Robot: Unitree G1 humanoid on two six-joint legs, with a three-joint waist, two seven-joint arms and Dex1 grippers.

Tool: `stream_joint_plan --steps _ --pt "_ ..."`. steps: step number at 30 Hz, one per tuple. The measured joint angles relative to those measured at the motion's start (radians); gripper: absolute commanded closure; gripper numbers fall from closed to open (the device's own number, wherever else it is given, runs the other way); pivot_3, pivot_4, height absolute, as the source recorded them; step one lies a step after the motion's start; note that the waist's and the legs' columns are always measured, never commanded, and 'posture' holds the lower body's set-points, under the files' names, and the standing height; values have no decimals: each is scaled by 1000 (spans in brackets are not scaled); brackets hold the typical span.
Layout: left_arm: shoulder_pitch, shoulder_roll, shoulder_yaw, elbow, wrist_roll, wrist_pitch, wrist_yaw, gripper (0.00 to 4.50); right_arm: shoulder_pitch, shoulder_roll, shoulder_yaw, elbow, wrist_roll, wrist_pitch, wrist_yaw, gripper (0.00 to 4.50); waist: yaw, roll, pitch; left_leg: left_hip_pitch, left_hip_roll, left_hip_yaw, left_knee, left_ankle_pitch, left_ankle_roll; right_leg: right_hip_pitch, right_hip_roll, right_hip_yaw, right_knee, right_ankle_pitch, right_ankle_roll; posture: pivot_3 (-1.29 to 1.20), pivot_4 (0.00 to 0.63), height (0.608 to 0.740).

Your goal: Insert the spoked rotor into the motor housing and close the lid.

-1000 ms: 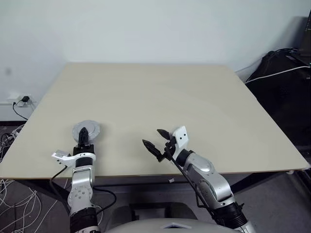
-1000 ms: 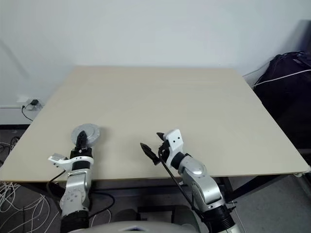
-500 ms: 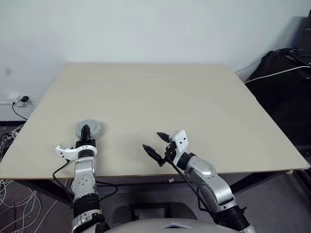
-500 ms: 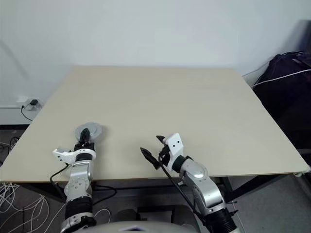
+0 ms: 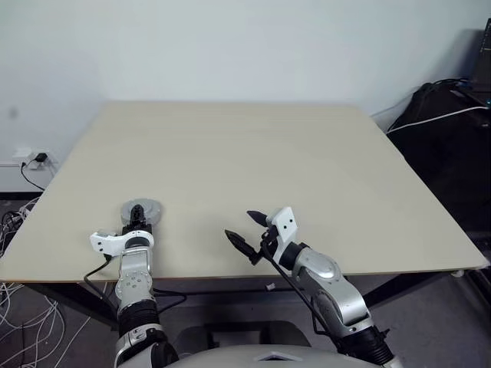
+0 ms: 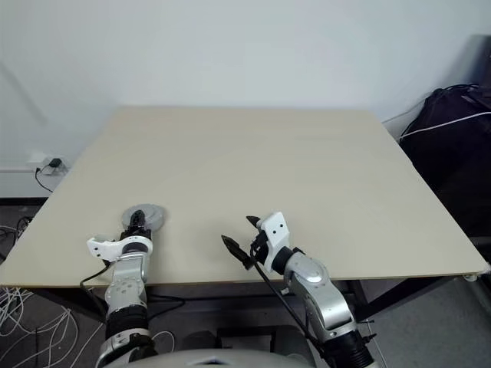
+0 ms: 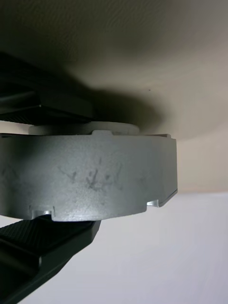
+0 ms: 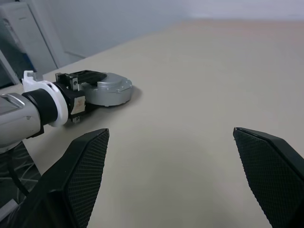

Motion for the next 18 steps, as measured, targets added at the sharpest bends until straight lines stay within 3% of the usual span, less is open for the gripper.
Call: stream_joint_plan --steps 4,11,18 --pt "13 -3 -12 -54 6 11 34 109 6 5 0 4 -2 2 -1 0 -2 -1 -1 1 1 0 0 0 0 1 0 0 1 0 0 0 0 740" --pt "62 0 -16 -133 7 38 97 45 11 6 0 6 -5 9 -1 0 -7 0 -1 2 1 1 0 0 -1 0 0 1 1 0 -1 0 0 740" --pt "217 1 -73 -303 3 71 159 45 12 7 0 6 -6 10 -1 0 -8 0 -1 2 2 1 -1 -1 -1 0 0 1 1 -1 -2 0 0 740"
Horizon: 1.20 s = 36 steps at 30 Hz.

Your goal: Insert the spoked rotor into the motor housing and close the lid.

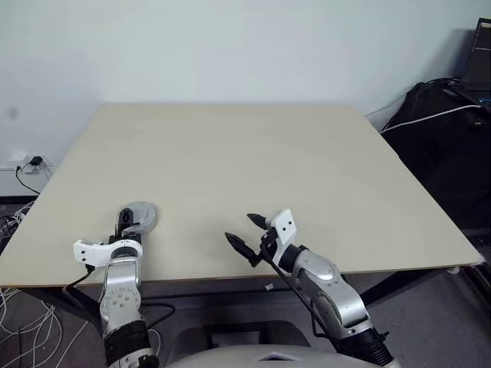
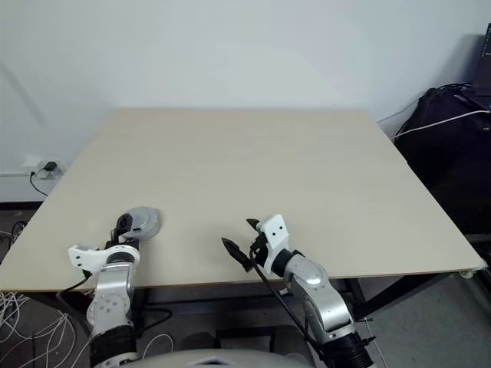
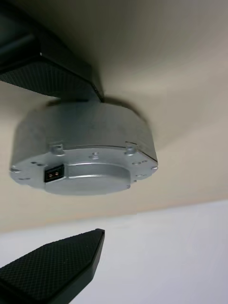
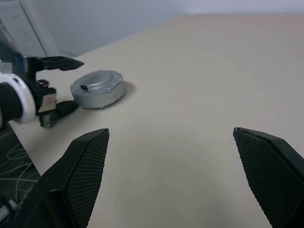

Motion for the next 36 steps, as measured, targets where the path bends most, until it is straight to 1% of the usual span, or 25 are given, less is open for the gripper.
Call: stream_joint_plan --steps 8,10,13,16,18,21,25,27,29,32,36 --pt "141 8 -53 -129 -34 67 26 45 1 4 0 1 0 2 2 0 4 2 -1 1 0 1 0 -1 1 0 -1 0 0 0 -1 0 0 740" --pt "195 17 -90 -175 -28 95 25 45 1 4 -1 1 1 12 2 0 5 4 -2 1 0 1 0 -1 1 0 -1 0 0 -1 -1 0 0 740" --pt "294 27 -175 -247 28 121 -21 45 1 2 -3 2 1 20 4 0 7 7 -1 0 0 2 0 -2 2 -1 -2 0 0 -1 -1 0 0 740" --pt "375 36 -302 -293 181 106 -121 45 4 -3 -4 3 0 19 7 0 15 9 0 0 -2 2 0 -4 1 -3 -3 0 -1 -1 -1 0 0 740" --pt "388 54 -372 -294 268 92 -179 45 7 -6 -4 6 -2 16 7 0 18 8 2 0 -1 2 0 -6 1 -5 -2 0 0 -1 -1 0 0 740" --pt "384 69 -442 -297 394 35 -250 45 10 -10 -4 13 -18 -5 0 0 15 8 3 0 1 2 0 -5 1 -8 -1 0 1 -1 -1 0 0 740" --pt "374 113 -490 -293 577 -93 -314 45 20 -10 -22 44 -48 -56 -24 0 13 10 3 -3 1 2 -1 -3 3 -11 0 0 2 -2 -2 0 0 740" --pt "367 129 -509 -259 688 -194 -339 45 25 -6 -31 63 -62 -90 -38 0 15 11 3 -3 1 2 -2 -3 4 -12 -1 0 2 -2 -3 0 0 740" --pt "367 136 -523 -225 767 -264 -348 45 31 -5 -31 71 -79 -125 -44 0 16 11 4 -4 1 2 -2 -3 4 -12 -1 0 1 -2 -3 0 0 740" --pt "367 140 -534 -174 859 -350 -359 45 38 -5 -31 90 -110 -183 -60 0 17 11 4 -5 1 3 -2 -4 5 -12 -1 0 1 -2 -3 0 0 740" --pt "368 170 -550 -106 967 -453 -367 45 59 -5 -30 114 -149 -238 -73 0 18 12 5 -4 1 3 -2 -4 6 -12 -1 0 1 -2 -3 0 0 740"
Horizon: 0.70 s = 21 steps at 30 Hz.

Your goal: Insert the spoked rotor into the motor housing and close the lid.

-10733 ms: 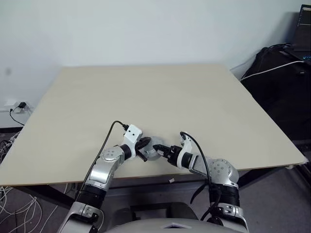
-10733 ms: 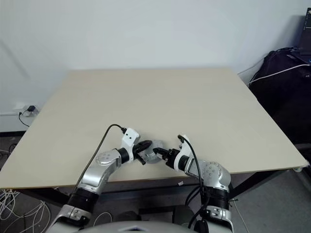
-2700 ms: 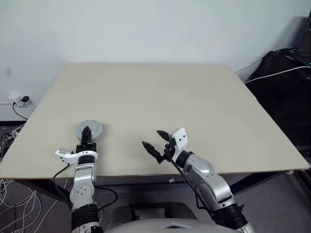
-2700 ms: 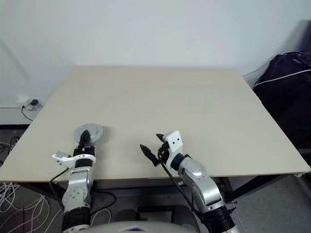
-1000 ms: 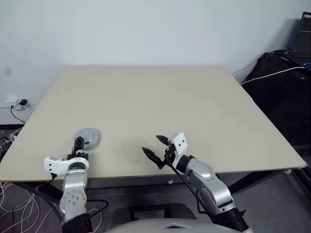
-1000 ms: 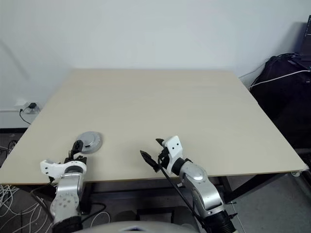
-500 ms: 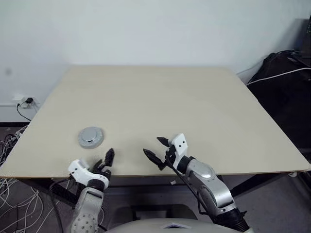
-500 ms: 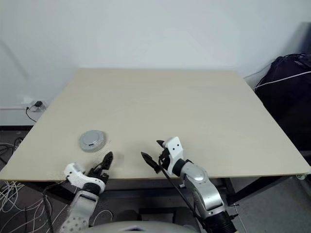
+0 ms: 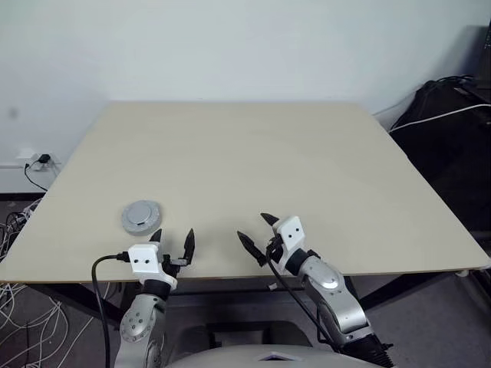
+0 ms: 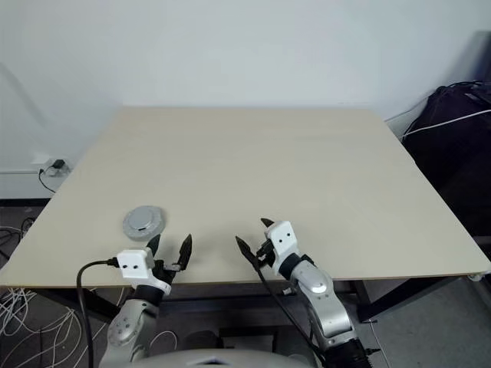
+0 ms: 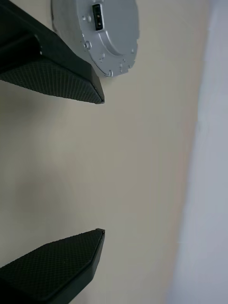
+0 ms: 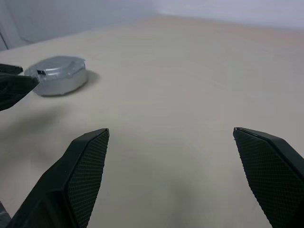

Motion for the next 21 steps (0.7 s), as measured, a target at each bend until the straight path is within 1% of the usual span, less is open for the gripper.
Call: stream_joint_plan --steps 5,9,16,21 --pt "12 -5 -13 2 60 -73 8 45 11 20 -19 30 -42 -71 -69 0 0 0 0 1 6 1 0 0 0 0 -1 0 0 0 0 0 0 740" --pt "30 -26 -38 -23 89 -76 31 45 24 33 -39 46 -70 -139 -119 0 0 0 0 0 6 1 0 0 1 0 0 0 0 0 0 0 0 740" --pt "54 -50 -76 -177 138 -1 85 45 60 21 -53 96 -113 -222 -161 0 0 1 1 1 6 2 0 -1 1 0 -1 0 0 0 0 0 0 740" --pt "81 -60 -110 -263 156 81 112 45 72 25 -67 105 -113 -230 -172 0 -1 1 1 1 7 2 0 -1 2 0 0 0 0 0 0 0 0 740"
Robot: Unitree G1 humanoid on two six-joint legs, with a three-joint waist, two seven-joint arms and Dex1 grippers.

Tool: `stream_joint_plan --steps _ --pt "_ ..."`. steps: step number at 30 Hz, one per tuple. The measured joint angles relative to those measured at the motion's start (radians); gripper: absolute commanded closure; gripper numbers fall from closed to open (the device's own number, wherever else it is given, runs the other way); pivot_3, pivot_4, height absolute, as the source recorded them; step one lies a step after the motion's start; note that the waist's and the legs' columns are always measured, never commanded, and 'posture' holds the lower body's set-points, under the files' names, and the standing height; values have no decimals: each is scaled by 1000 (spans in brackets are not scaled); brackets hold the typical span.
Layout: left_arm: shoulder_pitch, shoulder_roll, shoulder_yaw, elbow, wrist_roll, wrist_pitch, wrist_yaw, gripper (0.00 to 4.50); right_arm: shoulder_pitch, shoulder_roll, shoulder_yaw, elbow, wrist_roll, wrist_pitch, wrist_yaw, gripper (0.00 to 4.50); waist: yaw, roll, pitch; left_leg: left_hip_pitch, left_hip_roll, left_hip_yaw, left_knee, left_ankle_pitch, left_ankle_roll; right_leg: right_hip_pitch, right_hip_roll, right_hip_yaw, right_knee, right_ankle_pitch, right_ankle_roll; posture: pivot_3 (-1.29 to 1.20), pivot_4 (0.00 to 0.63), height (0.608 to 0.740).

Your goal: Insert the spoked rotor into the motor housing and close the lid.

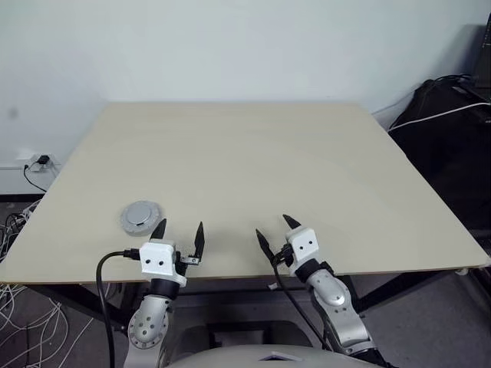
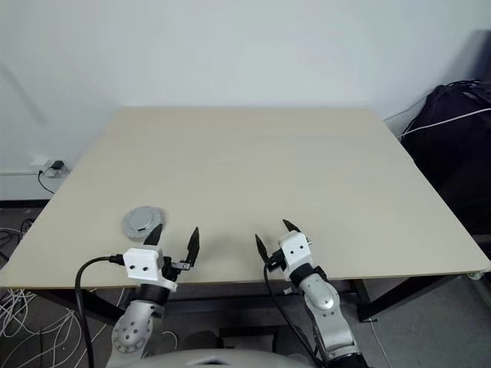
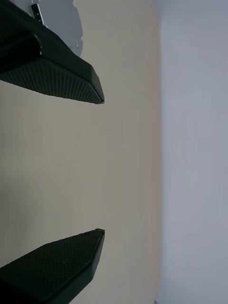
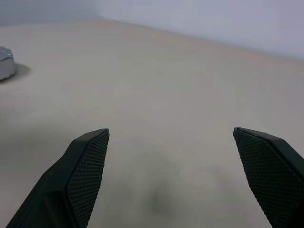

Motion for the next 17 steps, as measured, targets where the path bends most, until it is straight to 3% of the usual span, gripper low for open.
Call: stream_joint_plan --steps 9,17 --pt "66 6 -46 -135 25 84 12 45 1 4 -6 5 1 0 4 0 0 1 1 0 0 0 0 0 0 -1 0 0 0 0 0 0 0 740" --pt "6 8 -10 -124 -16 101 4 45 1 12 -7 5 2 0 11 0 1 2 2 0 0 0 0 0 0 0 0 0 0 0 0 0 0 740"
